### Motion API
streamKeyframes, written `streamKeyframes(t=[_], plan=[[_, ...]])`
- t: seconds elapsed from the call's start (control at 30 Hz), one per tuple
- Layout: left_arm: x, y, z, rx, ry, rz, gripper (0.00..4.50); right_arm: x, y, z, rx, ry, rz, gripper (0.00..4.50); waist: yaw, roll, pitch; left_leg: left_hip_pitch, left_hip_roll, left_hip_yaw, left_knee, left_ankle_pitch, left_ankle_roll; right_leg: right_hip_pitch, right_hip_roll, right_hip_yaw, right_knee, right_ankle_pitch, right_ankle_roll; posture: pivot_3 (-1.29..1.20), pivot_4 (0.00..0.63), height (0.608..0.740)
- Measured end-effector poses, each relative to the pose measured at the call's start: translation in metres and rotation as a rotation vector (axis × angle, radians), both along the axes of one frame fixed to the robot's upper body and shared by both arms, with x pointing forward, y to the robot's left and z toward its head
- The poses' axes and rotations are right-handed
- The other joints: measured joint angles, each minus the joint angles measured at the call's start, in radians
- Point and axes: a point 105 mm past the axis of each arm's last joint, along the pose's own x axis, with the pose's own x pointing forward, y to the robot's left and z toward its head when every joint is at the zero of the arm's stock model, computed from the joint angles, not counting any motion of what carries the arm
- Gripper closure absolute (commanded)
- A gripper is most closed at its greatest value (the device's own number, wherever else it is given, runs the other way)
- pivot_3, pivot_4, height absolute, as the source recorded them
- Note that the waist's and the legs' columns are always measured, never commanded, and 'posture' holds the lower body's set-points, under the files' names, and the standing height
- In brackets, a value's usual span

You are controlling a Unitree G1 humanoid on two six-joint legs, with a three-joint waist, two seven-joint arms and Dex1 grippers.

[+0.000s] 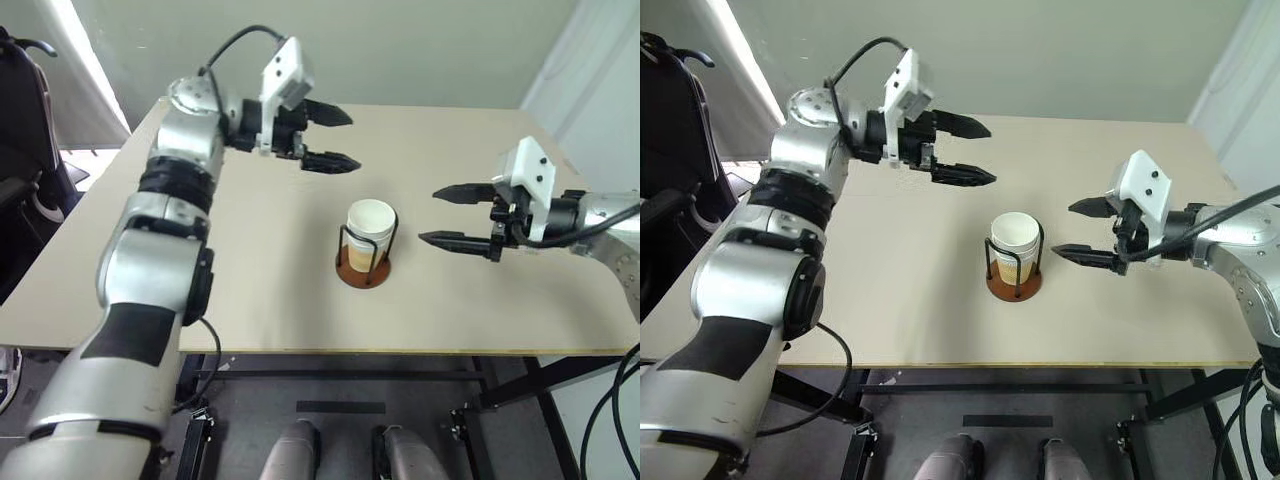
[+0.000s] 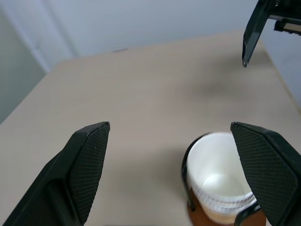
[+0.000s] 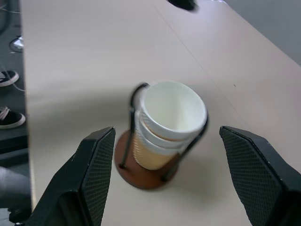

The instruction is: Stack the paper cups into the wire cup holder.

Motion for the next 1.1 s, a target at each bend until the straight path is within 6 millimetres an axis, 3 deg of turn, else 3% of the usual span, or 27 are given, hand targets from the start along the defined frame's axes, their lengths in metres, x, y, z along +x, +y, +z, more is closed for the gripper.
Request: streamKeyframes(t=[0.37,0.5,0.63,0.87,1.1], plan=[[0.010,0.053,-0.010,-0.221,-0.035,0.314,0.09,0.059,-0.027,-0.014,0.042,0.007,-0.161,0.92,-0.009,0.000,0.000,0.004,0.001,0.000,-0.002,0.005,-0.005,0.001,0.001,0.001,0.002,0.003,-0.003,0.00,0.150,0.740],[0.011,0.064,-0.020,-0.268,-0.018,0.410,0.09,0.080,-0.040,-0.022,0.061,0.006,-0.248,0.92,-0.006,0.000,0.000,0.004,0.001,-0.002,-0.002,0.006,-0.006,0.001,0.000,-0.001,0.002,0.004,-0.005,0.00,0.150,0.740],[0.006,0.072,-0.015,-0.338,-0.053,0.476,0.09,0.094,-0.049,-0.030,0.113,0.014,-0.320,0.92,-0.006,0.000,0.000,0.004,0.001,-0.002,-0.002,0.007,-0.007,0.001,0.000,-0.001,0.002,0.005,-0.006,0.00,0.150,0.740],[0.004,0.088,-0.028,-0.428,-0.035,0.606,0.09,0.110,-0.064,-0.020,0.244,-0.049,-0.430,0.92,-0.006,0.000,0.000,0.004,0.001,-0.002,-0.003,0.007,-0.009,0.000,0.000,-0.001,0.002,0.006,-0.008,0.00,0.150,0.740],[0.005,0.103,-0.015,-0.541,-0.066,0.698,0.09,0.117,-0.085,0.003,0.354,-0.144,-0.548,0.92,-0.005,0.000,0.000,0.005,0.001,-0.003,-0.004,0.006,-0.011,0.001,0.000,-0.001,0.002,0.006,-0.010,0.00,0.150,0.740]])
